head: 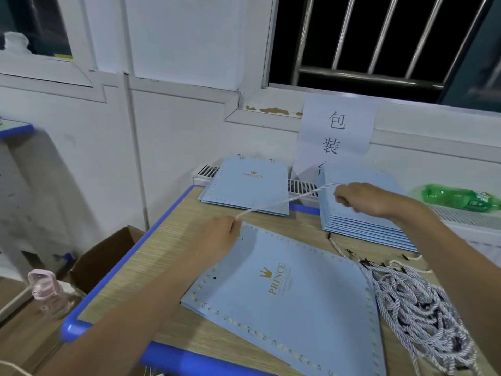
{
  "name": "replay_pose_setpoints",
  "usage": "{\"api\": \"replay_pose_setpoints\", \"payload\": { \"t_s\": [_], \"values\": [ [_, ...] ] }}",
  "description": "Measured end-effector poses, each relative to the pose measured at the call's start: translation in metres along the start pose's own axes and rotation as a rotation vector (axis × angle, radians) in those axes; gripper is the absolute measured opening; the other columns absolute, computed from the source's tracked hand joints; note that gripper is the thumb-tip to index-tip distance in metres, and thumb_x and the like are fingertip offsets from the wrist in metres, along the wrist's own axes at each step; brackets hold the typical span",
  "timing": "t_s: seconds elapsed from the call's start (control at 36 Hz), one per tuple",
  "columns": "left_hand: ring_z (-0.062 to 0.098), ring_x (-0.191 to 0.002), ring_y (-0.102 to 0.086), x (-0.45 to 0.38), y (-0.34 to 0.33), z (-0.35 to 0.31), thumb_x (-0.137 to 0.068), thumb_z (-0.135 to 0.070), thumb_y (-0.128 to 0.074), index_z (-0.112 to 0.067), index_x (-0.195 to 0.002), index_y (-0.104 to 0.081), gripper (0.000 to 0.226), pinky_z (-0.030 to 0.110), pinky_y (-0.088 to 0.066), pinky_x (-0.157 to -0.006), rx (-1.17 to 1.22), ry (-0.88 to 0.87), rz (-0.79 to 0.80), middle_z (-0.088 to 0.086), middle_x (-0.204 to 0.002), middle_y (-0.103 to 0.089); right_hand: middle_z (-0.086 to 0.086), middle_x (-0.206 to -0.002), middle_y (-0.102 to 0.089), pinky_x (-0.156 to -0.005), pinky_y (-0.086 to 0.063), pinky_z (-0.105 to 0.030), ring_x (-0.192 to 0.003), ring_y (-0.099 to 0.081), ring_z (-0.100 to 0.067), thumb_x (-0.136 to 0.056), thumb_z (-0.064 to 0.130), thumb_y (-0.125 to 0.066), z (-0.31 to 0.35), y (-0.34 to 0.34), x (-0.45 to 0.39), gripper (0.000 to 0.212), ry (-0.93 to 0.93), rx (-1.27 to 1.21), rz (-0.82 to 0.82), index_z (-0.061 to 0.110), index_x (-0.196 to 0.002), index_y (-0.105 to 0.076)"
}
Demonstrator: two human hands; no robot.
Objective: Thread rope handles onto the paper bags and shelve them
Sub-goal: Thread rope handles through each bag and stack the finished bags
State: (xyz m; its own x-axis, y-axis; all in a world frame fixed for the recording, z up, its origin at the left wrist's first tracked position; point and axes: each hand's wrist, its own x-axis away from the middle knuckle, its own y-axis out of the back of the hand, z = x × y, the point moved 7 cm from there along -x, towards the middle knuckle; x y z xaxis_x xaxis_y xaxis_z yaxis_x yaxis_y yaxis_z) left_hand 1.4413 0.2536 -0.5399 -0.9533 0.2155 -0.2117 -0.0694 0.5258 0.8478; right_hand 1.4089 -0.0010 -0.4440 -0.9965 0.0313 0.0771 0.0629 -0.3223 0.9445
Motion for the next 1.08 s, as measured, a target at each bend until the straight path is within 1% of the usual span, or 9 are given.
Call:
{"api": "replay_pose_setpoints", "payload": {
  "t_s": [0.14, 0.31, 0.39, 0.5, 0.58, 0.69, 0.86, 0.97, 1.08],
  "values": [
    [0.021, -0.068, -0.045, -0.018, 0.002, 0.009, -0.104, -0.028, -0.025, -0.013, -0.061, -0.036, 0.047, 0.029, -0.029, -0.062, 0.049, 0.118, 0.07, 0.001, -0.061, -0.041, 0.005, -0.059, -0.028, -0.045, -0.018, -0.02, -0.045, -0.023, -0.008, -0.098, 0.03, -0.039, 0.036, -0.062, 0.009, 0.036, 0.01, -0.288, 0.415, 0.019, -0.065, -0.035],
    [0.012, -0.043, -0.041, -0.005, 0.013, 0.018, -0.099, -0.043, -0.037, -0.01, -0.073, -0.042, 0.042, 0.023, -0.032, -0.046, 0.142, 0.153, 0.138, 0.003, -0.061, -0.052, 0.004, -0.063, -0.043, -0.044, -0.024, -0.018, -0.049, -0.031, -0.009, -0.093, 0.056, -0.041, 0.061, -0.112, 0.016, 0.045, 0.076, -0.415, 0.538, 0.016, -0.076, -0.055],
    [0.01, -0.043, -0.045, 0.016, 0.026, 0.02, -0.096, -0.048, -0.043, -0.01, -0.067, -0.049, 0.048, 0.019, -0.035, -0.045, 0.068, 0.118, 0.226, 0.001, -0.059, -0.057, -0.001, -0.07, -0.058, -0.044, -0.031, -0.019, -0.05, -0.043, -0.009, -0.098, 0.052, -0.033, 0.067, -0.115, 0.018, 0.052, 0.104, -0.479, 0.562, 0.01, -0.091, -0.062],
    [0.005, -0.043, -0.046, 0.048, 0.028, 0.028, -0.089, -0.048, -0.057, -0.014, -0.068, -0.053, 0.04, 0.016, -0.036, -0.047, 0.044, 0.108, 0.459, -0.007, -0.051, -0.054, -0.001, -0.07, -0.066, -0.044, -0.041, -0.019, -0.049, -0.054, -0.006, -0.095, 0.022, -0.051, 0.072, -0.107, 0.016, 0.023, 0.221, -0.379, 0.42, 0.008, -0.086, -0.066],
    [0.004, -0.056, -0.046, 0.065, 0.028, 0.027, -0.083, -0.042, -0.068, -0.02, -0.074, -0.055, 0.027, 0.016, -0.036, -0.056, 0.113, 0.035, 0.512, -0.007, -0.066, -0.053, 0.003, -0.068, -0.063, -0.052, -0.045, -0.022, -0.047, -0.053, -0.001, -0.086, 0.005, -0.057, 0.078, -0.103, 0.016, 0.015, 0.335, -0.285, 0.248, 0.019, -0.082, -0.059],
    [0.004, -0.06, -0.048, 0.073, 0.028, 0.027, -0.079, -0.038, -0.073, -0.021, -0.078, -0.06, 0.022, 0.017, -0.036, -0.059, 0.217, 0.024, 0.469, -0.007, -0.071, -0.057, 0.009, -0.084, -0.059, -0.064, -0.044, -0.015, -0.061, -0.053, -0.002, -0.081, 0.002, -0.062, 0.087, -0.111, 0.025, 0.039, 0.481, -0.226, 0.226, 0.038, -0.094, -0.057],
    [0.001, -0.048, -0.041, 0.075, 0.025, 0.03, -0.08, -0.034, -0.073, -0.014, -0.074, -0.062, 0.023, 0.012, -0.03, -0.05, 0.294, 0.025, 0.379, -0.007, -0.059, -0.05, 0.0, -0.081, -0.069, -0.061, -0.045, -0.016, -0.063, -0.058, -0.005, -0.082, 0.012, -0.071, 0.077, -0.118, 0.022, 0.01, 0.441, -0.233, 0.186, 0.022, -0.079, -0.07],
    [0.004, -0.039, -0.03, 0.074, 0.025, 0.031, -0.082, -0.032, -0.072, -0.011, -0.061, -0.049, 0.038, 0.014, -0.024, -0.043, 0.352, 0.042, 0.385, -0.009, -0.044, -0.036, 0.003, -0.087, -0.059, -0.07, -0.041, -0.017, -0.076, -0.055, -0.009, -0.088, 0.015, -0.065, 0.084, -0.087, 0.008, 0.009, 0.469, -0.108, -0.167, 0.02, -0.08, -0.064],
    [0.005, -0.04, -0.031, 0.072, 0.024, 0.032, -0.081, -0.034, -0.072, -0.011, -0.061, -0.045, 0.041, 0.016, -0.025, -0.043, 0.369, 0.071, 0.397, -0.009, -0.044, -0.034, 0.002, -0.091, -0.056, -0.069, -0.046, -0.009, -0.074, -0.057, -0.009, -0.09, 0.008, -0.061, 0.104, -0.024, 0.013, 0.01, 0.498, -0.483, -0.546, 0.018, -0.086, -0.06]
  ]
}}
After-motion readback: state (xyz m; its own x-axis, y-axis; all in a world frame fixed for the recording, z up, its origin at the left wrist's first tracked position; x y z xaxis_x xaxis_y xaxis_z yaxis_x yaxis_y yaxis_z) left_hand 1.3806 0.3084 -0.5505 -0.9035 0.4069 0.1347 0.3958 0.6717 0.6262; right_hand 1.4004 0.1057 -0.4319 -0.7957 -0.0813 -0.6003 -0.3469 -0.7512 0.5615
